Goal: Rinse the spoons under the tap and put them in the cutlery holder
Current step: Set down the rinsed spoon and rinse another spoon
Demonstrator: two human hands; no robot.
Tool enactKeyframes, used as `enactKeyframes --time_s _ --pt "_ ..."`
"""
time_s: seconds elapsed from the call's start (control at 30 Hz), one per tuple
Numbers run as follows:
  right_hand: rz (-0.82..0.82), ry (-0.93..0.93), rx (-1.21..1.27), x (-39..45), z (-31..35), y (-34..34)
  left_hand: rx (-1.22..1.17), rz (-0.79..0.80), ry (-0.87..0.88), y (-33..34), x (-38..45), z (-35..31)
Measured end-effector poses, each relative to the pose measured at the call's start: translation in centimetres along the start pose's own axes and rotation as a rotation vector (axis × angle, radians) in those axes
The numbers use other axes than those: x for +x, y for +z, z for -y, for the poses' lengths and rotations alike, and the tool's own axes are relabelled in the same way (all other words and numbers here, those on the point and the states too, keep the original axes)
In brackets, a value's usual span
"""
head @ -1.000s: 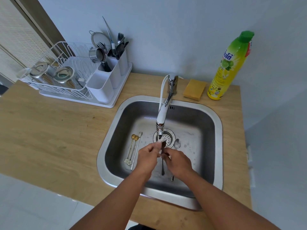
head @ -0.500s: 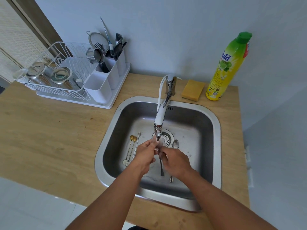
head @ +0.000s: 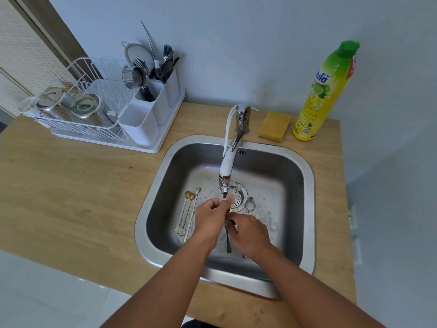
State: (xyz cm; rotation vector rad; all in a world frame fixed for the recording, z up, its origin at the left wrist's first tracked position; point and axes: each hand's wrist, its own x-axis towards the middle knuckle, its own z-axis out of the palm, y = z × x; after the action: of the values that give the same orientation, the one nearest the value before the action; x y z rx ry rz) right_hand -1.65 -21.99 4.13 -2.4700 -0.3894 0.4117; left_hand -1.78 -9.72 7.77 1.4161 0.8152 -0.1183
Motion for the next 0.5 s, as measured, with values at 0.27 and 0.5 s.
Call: enactKeyframes --time_s 0.27,0.5 --pt "0.020 0.018 -0.009 0.0 -0.5 -0.3 0.103 0.042 -0.046 -1.4 0.0 0.1" --pt "0.025 0.023 0.007 -0.3 -0.2 0.2 0.073 0.097 0.057 -1.2 -0.4 0.5"
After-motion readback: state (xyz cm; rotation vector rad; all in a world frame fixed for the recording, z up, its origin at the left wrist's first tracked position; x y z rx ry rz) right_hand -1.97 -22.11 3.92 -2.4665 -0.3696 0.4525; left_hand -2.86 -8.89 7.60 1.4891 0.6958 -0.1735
